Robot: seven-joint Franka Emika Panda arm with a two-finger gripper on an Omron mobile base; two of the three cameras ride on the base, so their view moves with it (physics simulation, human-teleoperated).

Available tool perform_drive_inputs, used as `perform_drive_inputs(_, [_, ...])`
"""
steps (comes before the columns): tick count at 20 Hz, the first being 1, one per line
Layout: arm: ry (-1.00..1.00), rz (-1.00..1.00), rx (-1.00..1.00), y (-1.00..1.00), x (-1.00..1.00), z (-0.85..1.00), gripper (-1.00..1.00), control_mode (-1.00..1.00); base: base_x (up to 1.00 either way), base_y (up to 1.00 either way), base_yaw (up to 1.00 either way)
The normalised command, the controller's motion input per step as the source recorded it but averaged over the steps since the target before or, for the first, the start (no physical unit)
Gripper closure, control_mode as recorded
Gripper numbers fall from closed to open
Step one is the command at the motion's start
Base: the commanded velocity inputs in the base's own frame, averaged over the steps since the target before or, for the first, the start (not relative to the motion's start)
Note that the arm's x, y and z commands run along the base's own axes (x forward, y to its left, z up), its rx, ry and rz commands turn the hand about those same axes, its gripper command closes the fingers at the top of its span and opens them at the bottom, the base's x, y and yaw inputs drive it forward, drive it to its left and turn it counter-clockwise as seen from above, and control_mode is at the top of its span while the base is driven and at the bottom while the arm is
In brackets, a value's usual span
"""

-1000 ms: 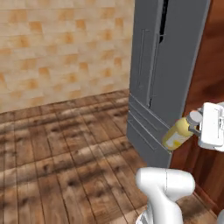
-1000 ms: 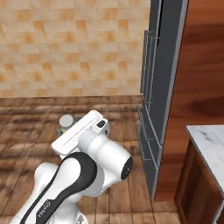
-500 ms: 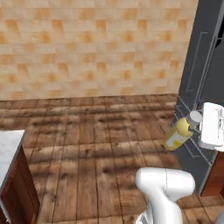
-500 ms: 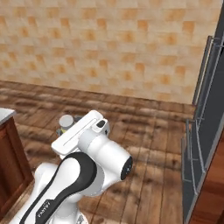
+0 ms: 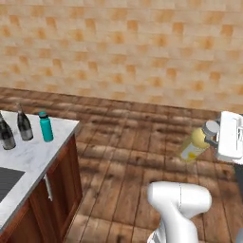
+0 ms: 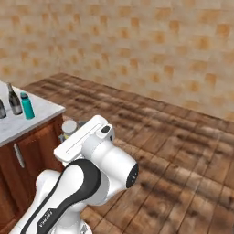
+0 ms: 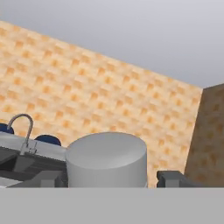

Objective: Move the drinks to the dining counter.

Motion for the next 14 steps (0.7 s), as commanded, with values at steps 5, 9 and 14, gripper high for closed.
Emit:
perform_drive_inputs(5, [0.00, 0.00, 0.00, 0.00, 0.00, 0.00, 1.00, 1.00, 0.00, 0.33, 0.53])
perform_drive_inputs(9, [0.00, 0.00, 0.00, 0.00, 0.00, 0.00, 1.00, 1.00, 0.00, 0.27, 0.53])
perform_drive_inputs(14, [0.00, 0.00, 0.00, 0.00, 0.00, 0.00, 1.00, 1.00, 0.00, 0.27, 0.53])
